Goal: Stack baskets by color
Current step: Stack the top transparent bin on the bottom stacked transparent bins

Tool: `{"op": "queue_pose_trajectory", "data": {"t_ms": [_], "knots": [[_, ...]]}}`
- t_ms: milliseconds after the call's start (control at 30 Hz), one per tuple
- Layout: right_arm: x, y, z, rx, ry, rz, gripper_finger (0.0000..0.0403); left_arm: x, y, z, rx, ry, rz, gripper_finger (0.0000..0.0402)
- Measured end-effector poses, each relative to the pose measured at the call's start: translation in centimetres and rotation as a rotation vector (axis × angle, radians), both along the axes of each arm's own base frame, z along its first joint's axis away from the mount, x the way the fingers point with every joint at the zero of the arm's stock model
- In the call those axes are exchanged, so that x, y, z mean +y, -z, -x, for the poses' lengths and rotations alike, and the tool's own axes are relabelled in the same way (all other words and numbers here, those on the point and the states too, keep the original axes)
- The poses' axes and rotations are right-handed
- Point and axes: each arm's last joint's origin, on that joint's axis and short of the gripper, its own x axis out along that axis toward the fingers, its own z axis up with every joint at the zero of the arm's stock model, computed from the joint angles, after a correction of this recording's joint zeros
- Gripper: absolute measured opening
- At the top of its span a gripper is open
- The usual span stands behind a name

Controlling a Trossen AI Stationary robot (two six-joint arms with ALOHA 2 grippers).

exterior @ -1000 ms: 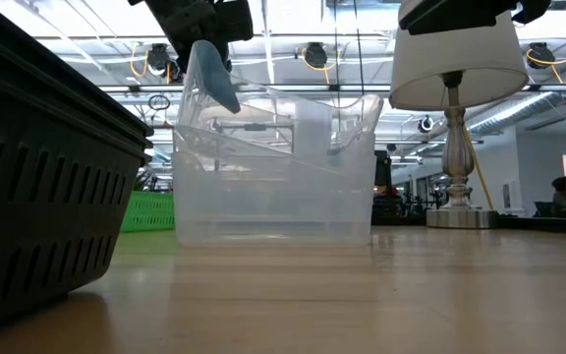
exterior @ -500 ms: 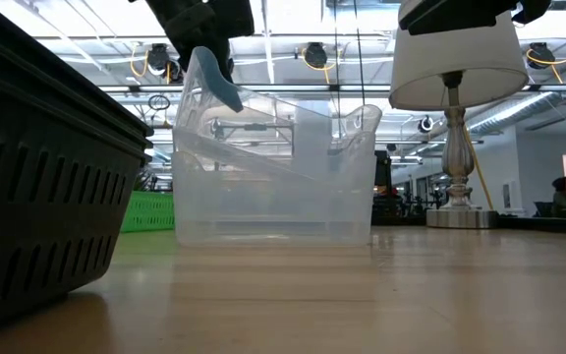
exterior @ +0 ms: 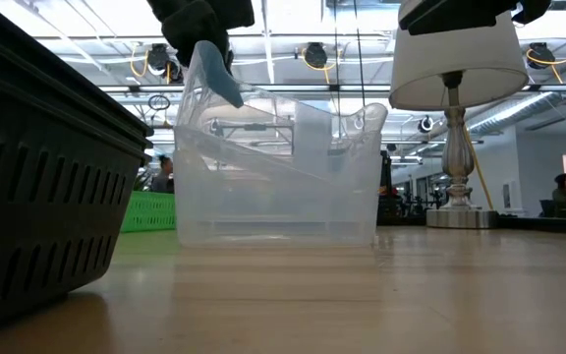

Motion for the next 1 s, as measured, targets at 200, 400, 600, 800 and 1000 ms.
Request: {"op": "queue_pose_trajectory", "data": {"t_ms": [200,400,600,800,1000], "knots": [[0.0,0.0,0.0,0.0,0.0,0.0,0.0171,-0.1,-0.1,-0.2,-0.031,-0.025,0.019,0.0014],[0.0,0.0,0.0,0.0,0.0,0.0,0.0171,-0.1,-0.7,-0.1,-0.069,-0.023,0.019,0.0007],[0.0,0.0,0.0,0.001,0.0,0.0,0.0171,-0.1,-1.2,-0.1,-0.114,-0.041,0.033,0.0004],[0.0,0.0,0.0,0.002,0.0,0.001,0.0171,-0.2,-1.5,0.2,-0.118,-0.056,0.054,0.0003],[0.0,0.0,0.0,0.001,0.0,0.0,0.0171,-0.5,-1.5,0.1,-0.131,-0.046,0.057,0.0004]]}}
